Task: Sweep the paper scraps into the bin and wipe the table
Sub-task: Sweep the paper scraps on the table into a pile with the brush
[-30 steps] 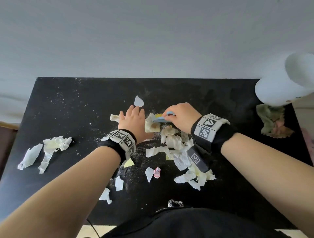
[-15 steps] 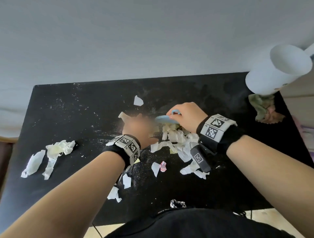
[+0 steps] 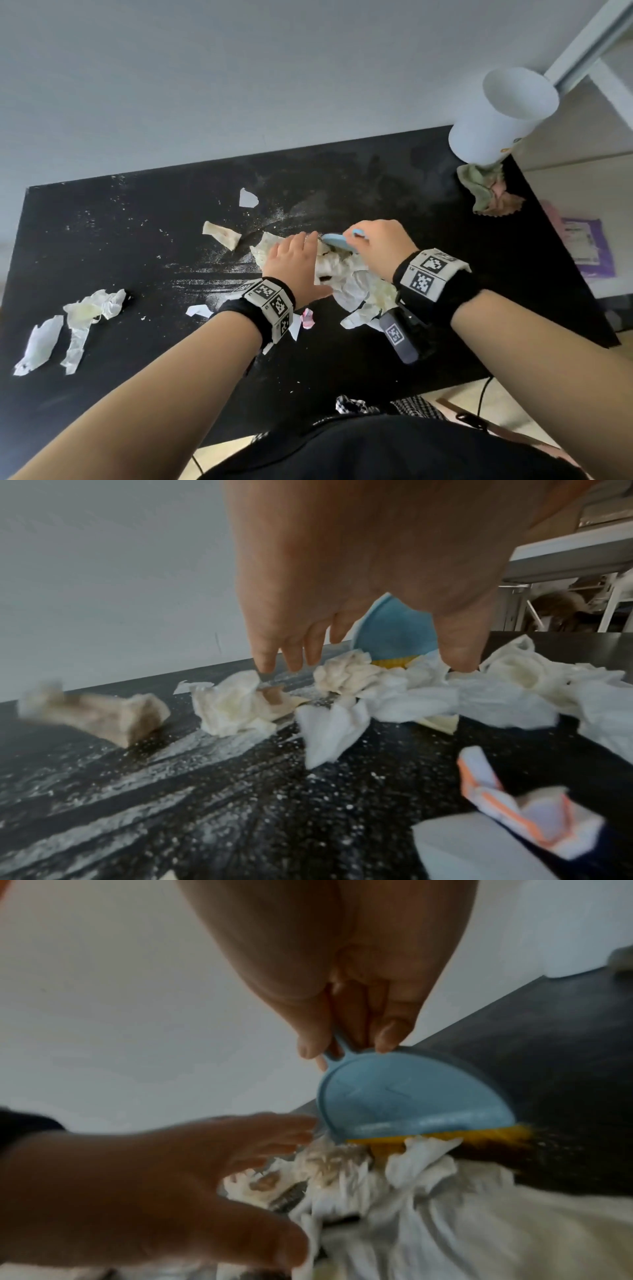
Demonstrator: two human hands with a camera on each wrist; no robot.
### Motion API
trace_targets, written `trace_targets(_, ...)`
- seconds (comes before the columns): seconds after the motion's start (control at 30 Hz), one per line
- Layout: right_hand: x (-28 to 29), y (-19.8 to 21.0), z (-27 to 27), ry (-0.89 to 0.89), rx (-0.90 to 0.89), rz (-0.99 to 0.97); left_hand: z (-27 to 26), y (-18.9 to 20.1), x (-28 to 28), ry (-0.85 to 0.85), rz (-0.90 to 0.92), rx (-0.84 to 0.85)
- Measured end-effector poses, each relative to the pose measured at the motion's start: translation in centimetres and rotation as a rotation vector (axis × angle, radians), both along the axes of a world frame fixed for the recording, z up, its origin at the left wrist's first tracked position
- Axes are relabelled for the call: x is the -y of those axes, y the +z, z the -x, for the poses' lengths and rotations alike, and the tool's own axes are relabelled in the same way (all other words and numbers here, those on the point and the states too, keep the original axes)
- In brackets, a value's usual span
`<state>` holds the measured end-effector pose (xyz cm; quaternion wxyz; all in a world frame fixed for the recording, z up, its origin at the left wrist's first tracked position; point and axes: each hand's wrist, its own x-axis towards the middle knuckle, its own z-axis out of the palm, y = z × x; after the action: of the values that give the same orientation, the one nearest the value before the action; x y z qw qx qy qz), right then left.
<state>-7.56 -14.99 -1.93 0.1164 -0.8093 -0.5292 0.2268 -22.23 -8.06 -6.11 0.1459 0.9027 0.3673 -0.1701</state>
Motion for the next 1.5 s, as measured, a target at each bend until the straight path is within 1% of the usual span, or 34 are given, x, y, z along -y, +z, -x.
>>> trace_targets(0.07,0.3,1.1,-0.9,-0.044,-0.061,-0.072,-0.2,0.1,0.5,0.013,-0.015,-0.006)
trace_targets(0.17,1.3,2.2,-4.3,-0.171,0.026,-0.118,-0.7,0.2,1.7,0.002,-0.048,-0.022)
trace_targets(0.27,3.3,1.8,-6.7,-0.273,0.12,-0.078,-1.2,0.1,3.2,-0.014,-0.075,-0.053)
trace_targets(0.37,4.3,0.5,-5.6,-0.219,0.163,0.028,-1.4,-0.2,4.3,-0.017,-0.081,-0.085)
trace_targets(0.47,4.6,-0.4,-2.4,-0.104,0.095,0.047,-1.5,-0.4,5.4,-0.009,-0.091,-0.087)
trace_targets(0.57,5.0,-0.2,-1.1,-0.041,0.025,-0.004,-1.6,-0.3,6.5,-0.003,-0.095,-0.091)
trace_targets(0.67,6.0,1.2,-3.1,-0.125,-0.019,-0.129,-2.0,-0.2,7.6,-0.021,-0.099,-0.091)
trace_targets(0.77,8.0,2.1,-5.9,-0.193,0.095,-0.173,-2.6,-0.2,8.7,-0.05,-0.093,-0.098)
trace_targets(0.83,9.4,1.9,-6.8,-0.211,0.186,-0.096,-3.1,-0.3,9.4,-0.062,-0.089,-0.103)
trace_targets(0.9,10.5,1.3,-6.2,-0.205,0.217,-0.011,-3.4,-0.5,9.9,-0.071,-0.085,-0.114)
trace_targets(0.97,11.1,0.8,-4.6,-0.17,0.165,-0.006,-3.4,-0.7,10.3,-0.06,-0.087,-0.117)
trace_targets(1.07,11.0,0.4,-1.7,-0.09,0.012,-0.049,-3.2,-0.8,10.8,-0.033,-0.092,-0.124)
trace_targets(1.13,10.7,0.5,-0.7,-0.066,-0.072,-0.068,-3.0,-0.8,11.0,-0.01,-0.091,-0.127)
trace_targets(1.23,10.5,1.1,-1.8,-0.14,-0.137,-0.139,-2.6,-0.9,11.1,0.008,-0.093,-0.135)
trace_targets(1.27,10.6,1.4,-2.6,-0.17,-0.121,-0.154,-2.5,-0.9,11.1,0.009,-0.093,-0.142)
trace_targets(1.37,11.5,1.8,-4.6,-0.199,0.041,-0.117,-2.4,-0.9,11.3,0.018,-0.095,-0.154)
trace_targets(1.43,12.2,1.5,-4.4,-0.168,0.109,-0.058,-2.4,-0.9,11.4,0.028,-0.093,-0.156)
trace_targets(1.5,12.6,0.9,-2.9,-0.078,0.087,-0.02,-2.2,-0.9,11.6,0.037,-0.1,-0.151)
